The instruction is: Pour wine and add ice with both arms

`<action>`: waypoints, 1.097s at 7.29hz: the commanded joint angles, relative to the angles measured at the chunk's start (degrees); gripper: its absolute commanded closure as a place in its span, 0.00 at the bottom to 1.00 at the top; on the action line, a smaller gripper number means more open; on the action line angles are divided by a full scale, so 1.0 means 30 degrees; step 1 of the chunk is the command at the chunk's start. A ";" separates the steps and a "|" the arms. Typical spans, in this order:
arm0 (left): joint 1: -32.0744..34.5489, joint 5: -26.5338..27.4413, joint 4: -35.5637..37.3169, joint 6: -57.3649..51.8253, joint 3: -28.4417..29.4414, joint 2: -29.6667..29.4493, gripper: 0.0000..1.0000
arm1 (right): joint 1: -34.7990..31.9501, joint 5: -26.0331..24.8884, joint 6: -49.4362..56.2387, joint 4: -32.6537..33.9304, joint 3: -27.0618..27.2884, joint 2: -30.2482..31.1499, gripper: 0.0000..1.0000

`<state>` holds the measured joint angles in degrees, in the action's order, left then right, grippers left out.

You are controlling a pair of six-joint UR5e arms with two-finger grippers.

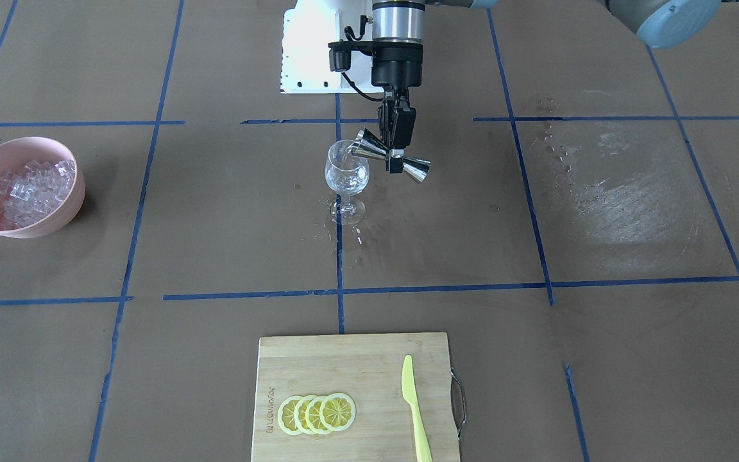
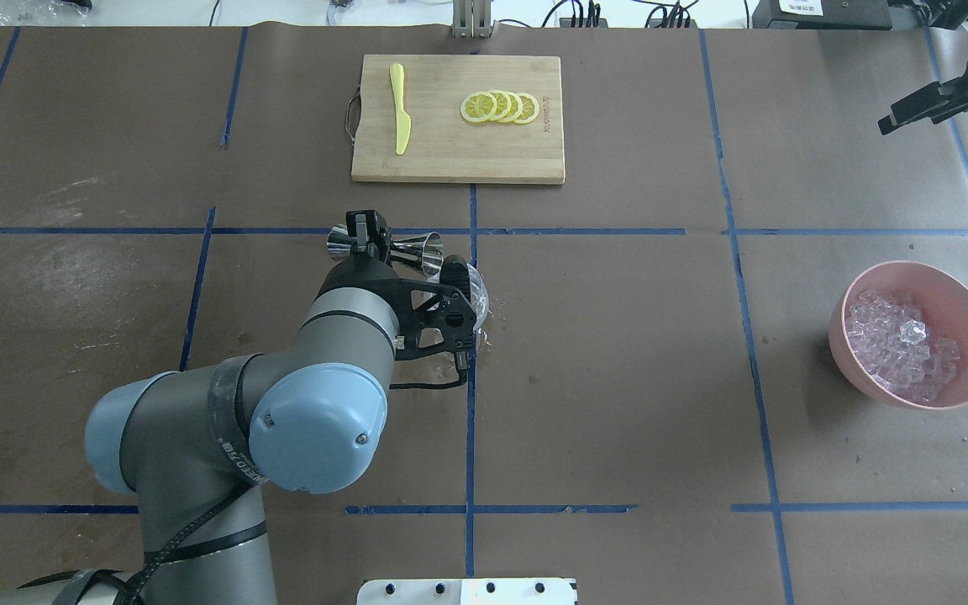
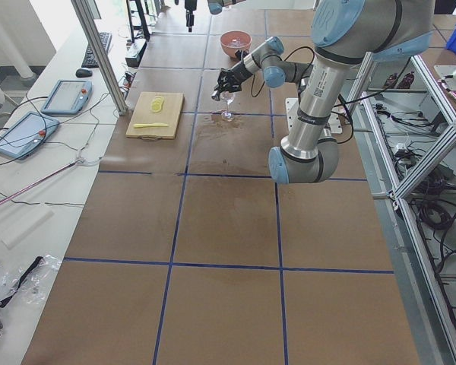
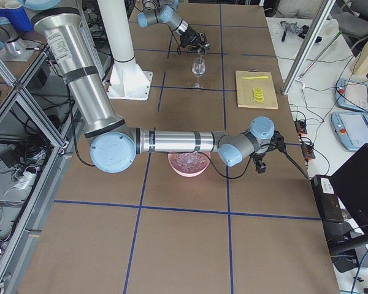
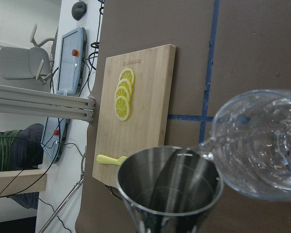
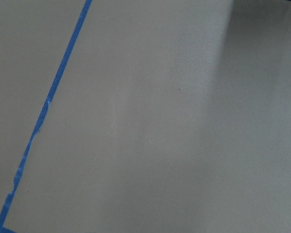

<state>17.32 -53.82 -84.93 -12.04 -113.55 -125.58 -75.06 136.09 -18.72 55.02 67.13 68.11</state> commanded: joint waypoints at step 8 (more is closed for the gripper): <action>-0.0322 0.0944 0.0979 -0.3022 0.0146 -0.0591 1.00 | 0.0000 0.0047 0.0000 0.0000 -0.0140 0.0121 0.00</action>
<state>16.69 -51.79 -81.61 -21.87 -113.14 -127.54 -75.06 136.23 -18.72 55.03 66.67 68.55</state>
